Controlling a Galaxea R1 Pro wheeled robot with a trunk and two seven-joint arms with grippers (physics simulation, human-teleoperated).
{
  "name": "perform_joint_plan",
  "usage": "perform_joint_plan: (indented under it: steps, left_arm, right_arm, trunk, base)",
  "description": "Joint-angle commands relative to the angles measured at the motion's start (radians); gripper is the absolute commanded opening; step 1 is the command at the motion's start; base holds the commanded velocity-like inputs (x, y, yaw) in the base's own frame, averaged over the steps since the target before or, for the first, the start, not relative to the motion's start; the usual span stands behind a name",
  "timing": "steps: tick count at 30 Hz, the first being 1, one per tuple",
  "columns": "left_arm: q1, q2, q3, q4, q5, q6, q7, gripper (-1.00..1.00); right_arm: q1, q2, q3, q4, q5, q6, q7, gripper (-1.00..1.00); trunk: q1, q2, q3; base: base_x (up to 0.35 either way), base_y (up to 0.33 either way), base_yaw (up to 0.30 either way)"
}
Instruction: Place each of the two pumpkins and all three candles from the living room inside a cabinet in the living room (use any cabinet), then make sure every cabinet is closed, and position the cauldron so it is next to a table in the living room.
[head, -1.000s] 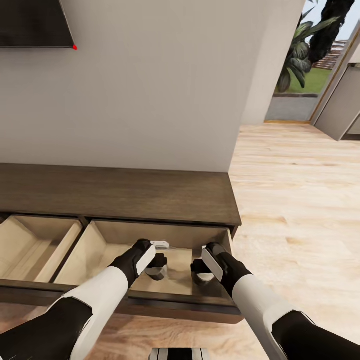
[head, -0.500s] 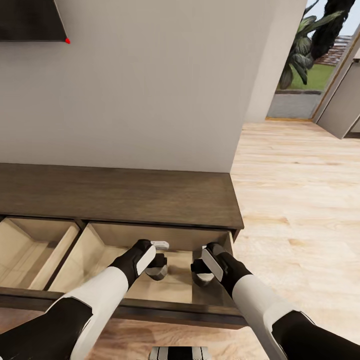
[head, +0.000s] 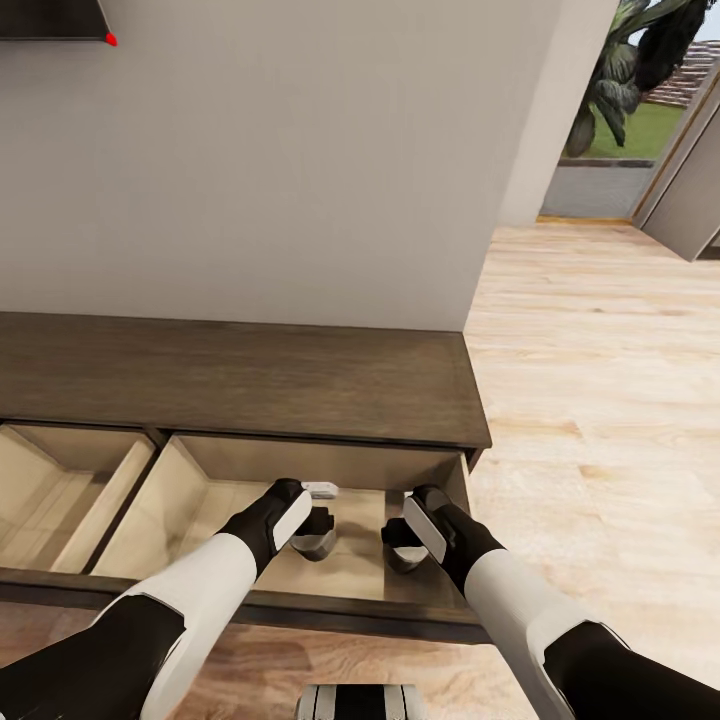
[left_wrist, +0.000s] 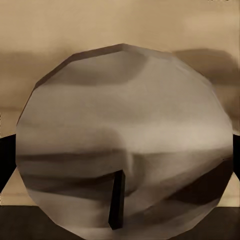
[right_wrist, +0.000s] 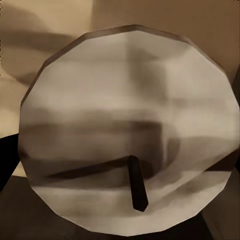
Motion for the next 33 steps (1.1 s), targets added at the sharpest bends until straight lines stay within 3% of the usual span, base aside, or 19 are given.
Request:
perform_joint_plan:
  steps: [1,8,9,28,29,33]
  left_arm:
    - [0.0,0.0,-0.004,-0.001,0.009,0.003,0.008,-1.0]
    - [0.0,0.0,-0.004,-0.001,0.009,0.003,0.009,-1.0]
    - [0.0,0.0,-0.004,-0.001,0.009,0.003,0.009,-1.0]
    - [0.0,0.0,-0.004,-0.001,0.009,0.003,0.009,-1.0]
    - [0.0,0.0,-0.004,-0.001,0.009,0.002,0.009,1.0]
    - [0.0,0.0,-0.004,-0.001,0.009,0.003,0.009,1.0]
  right_arm:
    - [-0.001,-0.001,0.007,-0.001,-0.01,0.003,-0.01,-1.0]
    - [-0.001,-0.001,0.007,-0.001,-0.01,0.003,-0.01,-1.0]
    - [-0.001,-0.001,0.007,-0.001,-0.01,0.003,-0.01,1.0]
    - [-0.001,-0.001,0.007,-0.001,-0.012,0.003,-0.01,1.0]
    - [-0.001,-0.001,0.007,-0.001,-0.012,0.003,-0.01,1.0]
    - [-0.001,-0.001,0.007,-0.001,-0.012,0.002,-0.011,1.0]
  trunk:
    - [0.0,0.0,-0.001]
    - [0.0,0.0,-0.001]
    - [0.0,0.0,-0.001]
    - [0.0,0.0,-0.001]
    - [0.0,0.0,-0.001]
    - [0.0,0.0,-0.001]
  base:
    - [0.0,0.0,0.0]
    - [0.0,0.0,0.0]
    - [0.0,0.0,0.0]
    - [0.0,0.0,0.0]
    - [0.0,0.0,0.0]
    - [0.0,0.0,0.0]
